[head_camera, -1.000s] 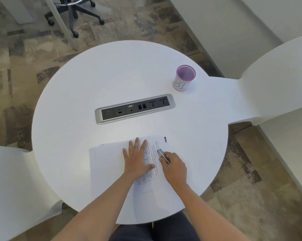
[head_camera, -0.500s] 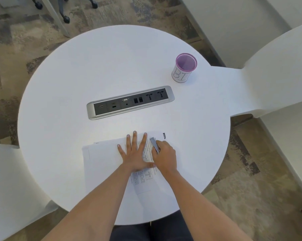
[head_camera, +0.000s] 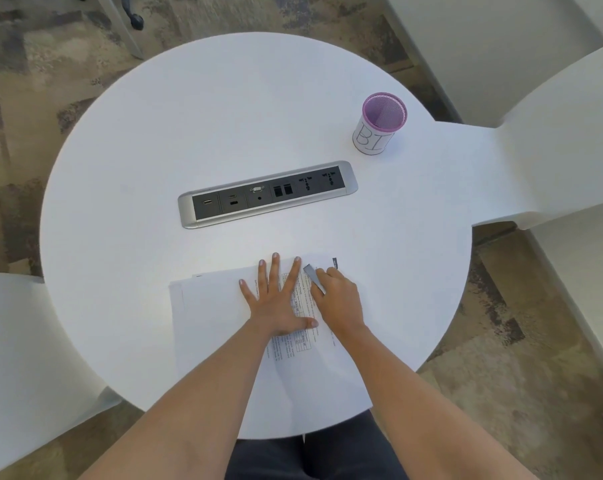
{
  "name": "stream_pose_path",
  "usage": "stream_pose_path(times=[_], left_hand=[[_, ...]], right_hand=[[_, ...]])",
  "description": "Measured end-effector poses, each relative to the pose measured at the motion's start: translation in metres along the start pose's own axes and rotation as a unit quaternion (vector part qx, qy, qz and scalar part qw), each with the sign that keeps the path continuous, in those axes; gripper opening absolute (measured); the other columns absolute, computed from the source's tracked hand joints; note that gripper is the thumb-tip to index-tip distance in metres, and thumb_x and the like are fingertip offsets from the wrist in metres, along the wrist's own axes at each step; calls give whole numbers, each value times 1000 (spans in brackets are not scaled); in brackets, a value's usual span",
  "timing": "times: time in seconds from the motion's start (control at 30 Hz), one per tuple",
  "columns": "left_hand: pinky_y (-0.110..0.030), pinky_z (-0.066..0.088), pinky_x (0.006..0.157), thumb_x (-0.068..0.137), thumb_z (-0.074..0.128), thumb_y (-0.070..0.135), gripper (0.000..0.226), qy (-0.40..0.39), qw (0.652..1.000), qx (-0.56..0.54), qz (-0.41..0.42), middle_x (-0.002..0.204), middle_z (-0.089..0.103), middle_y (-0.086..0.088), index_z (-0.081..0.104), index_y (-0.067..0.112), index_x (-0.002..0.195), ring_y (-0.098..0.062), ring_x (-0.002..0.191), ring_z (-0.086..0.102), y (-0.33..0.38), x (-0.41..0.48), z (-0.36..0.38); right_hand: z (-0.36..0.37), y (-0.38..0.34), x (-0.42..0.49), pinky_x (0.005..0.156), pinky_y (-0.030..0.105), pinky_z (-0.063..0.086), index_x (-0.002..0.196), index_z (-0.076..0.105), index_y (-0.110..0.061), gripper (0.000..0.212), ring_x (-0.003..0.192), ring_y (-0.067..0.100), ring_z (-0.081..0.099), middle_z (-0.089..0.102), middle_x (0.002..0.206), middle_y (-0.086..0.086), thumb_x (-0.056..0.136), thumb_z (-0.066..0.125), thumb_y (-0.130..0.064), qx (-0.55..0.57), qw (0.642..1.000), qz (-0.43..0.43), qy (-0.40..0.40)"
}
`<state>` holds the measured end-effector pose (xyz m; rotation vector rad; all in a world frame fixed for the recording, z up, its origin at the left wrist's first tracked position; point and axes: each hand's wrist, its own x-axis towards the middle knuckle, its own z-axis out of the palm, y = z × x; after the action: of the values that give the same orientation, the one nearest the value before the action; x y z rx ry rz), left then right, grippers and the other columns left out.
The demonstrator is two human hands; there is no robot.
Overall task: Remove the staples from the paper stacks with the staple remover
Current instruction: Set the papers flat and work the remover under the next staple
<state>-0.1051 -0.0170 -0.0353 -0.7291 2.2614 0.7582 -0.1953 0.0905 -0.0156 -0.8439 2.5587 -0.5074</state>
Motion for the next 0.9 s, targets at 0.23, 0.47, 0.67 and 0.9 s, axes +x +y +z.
stream_pose_path(times=[0.23,0.47,0.67,0.9], left_hand=[[-68,-26,100,56,63,85,134,-3,1000,3,-4,128,-66,11,-48,54,125,-20,118,-60,0,0,0],[-68,-25,101,56,64,84,135,0,1000,-1,-7,128,-65,11,-50,55,122,-20,120,-59,1,1,-1],[-68,-24,102,57,66,82,136,-3,1000,-2,-8,128,-64,10,-51,54,120,-22,125,-54,2,0,-2],[-67,-25,102,58,67,80,135,-7,1000,-6,-7,129,-63,10,-45,52,129,-22,127,-53,3,-1,-3]], right_hand=[[7,-3,-6,55,27,33,81,60,-3,14,59,19,42,44,70,1,92,55,-11,61,997,32,28],[5,0,0,57,28,36,97,68,-6,12,62,18,45,50,73,5,90,59,-11,72,997,-6,32],[7,5,-10,50,19,25,88,67,-9,8,58,15,41,43,68,-2,89,60,-10,90,993,51,55],[-2,7,-5,49,23,27,78,60,-7,13,57,15,38,36,64,-5,90,58,-11,61,998,23,17]])
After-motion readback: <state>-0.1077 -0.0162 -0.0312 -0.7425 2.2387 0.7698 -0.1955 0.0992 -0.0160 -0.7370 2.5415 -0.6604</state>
